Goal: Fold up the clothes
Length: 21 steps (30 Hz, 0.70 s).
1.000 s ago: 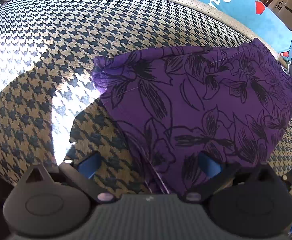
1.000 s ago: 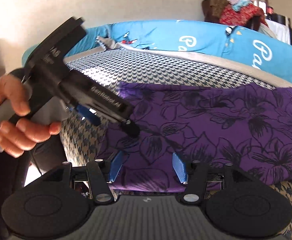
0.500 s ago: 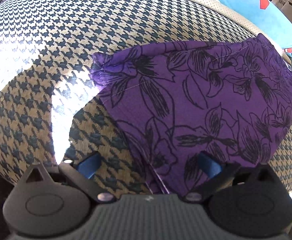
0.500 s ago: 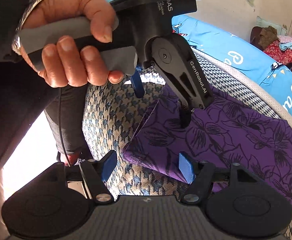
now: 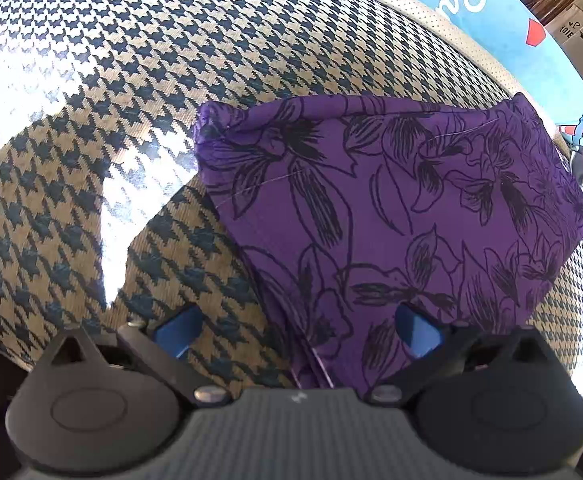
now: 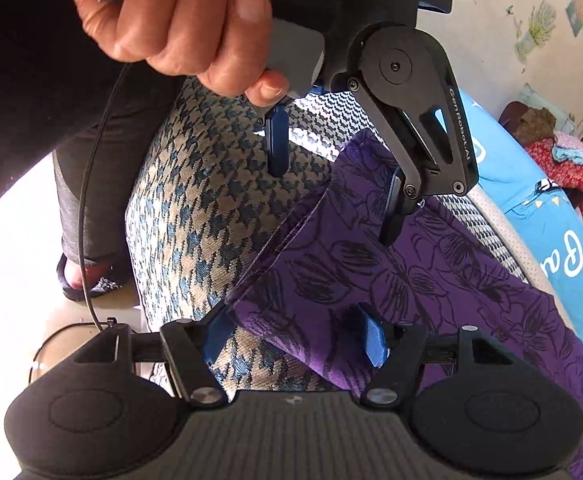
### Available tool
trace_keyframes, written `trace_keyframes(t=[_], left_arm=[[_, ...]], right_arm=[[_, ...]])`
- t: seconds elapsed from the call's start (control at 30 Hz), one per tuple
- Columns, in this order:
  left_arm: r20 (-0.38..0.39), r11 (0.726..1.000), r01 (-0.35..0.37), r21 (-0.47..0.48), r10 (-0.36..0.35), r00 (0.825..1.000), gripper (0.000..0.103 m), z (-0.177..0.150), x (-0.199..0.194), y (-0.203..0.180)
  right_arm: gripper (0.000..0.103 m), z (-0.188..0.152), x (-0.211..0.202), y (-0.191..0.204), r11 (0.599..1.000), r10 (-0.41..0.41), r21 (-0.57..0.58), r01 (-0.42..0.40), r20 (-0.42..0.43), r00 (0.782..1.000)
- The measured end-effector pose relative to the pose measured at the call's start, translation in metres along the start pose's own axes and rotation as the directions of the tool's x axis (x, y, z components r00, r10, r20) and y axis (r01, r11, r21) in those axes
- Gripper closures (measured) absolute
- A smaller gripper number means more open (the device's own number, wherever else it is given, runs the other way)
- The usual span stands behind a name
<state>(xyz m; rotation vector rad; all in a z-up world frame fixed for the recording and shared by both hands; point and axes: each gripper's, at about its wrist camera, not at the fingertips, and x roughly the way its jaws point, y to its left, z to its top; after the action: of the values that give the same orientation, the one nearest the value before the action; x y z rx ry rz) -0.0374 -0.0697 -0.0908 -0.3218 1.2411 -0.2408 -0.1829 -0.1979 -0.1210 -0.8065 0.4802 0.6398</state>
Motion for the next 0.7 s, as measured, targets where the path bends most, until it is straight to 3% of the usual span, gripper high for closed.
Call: trace_keyframes(t=[0.13,0.2,0.27,0.37,0.53,0.7], left_arm=[[-0.001,0.999,0.028,-0.033,-0.028,1.000,0.000,-0.006,-0.011,0.012],[-0.001,0.998,0.047,-0.051,-0.047,0.999,0.000,-0.007,-0.017,0.019],[-0.002,0.995,0.067,-0.069,-0.067,0.998,0.000,-0.006,-0.020,0.023],[-0.002,0.991,0.090,-0.097,-0.090,0.996,0.000,-0.007,-0.026,0.029],[0.016,0.984,0.128,-0.123,-0.127,0.992,0.000,-0.005,-0.028,0.031],[0.030,0.964,0.208,-0.163,-0.206,0.978,0.000,0.012,-0.008,0.018]], right_arm=[[0.048,0.001,-0.003,-0.006,0.999,0.009,0.036,-0.010,0.016,1.000],[0.072,0.004,-0.007,-0.010,0.998,0.010,0.069,-0.013,0.039,0.999],[0.085,0.007,-0.011,-0.016,0.994,-0.003,0.107,-0.003,0.055,0.998],[0.090,0.009,-0.014,-0.033,0.977,-0.010,0.212,-0.005,0.068,0.998],[0.091,0.005,-0.027,-0.079,0.859,0.031,0.503,-0.092,0.130,0.991],[0.091,-0.005,-0.036,-0.108,0.731,0.038,0.665,-0.151,0.181,0.983]])
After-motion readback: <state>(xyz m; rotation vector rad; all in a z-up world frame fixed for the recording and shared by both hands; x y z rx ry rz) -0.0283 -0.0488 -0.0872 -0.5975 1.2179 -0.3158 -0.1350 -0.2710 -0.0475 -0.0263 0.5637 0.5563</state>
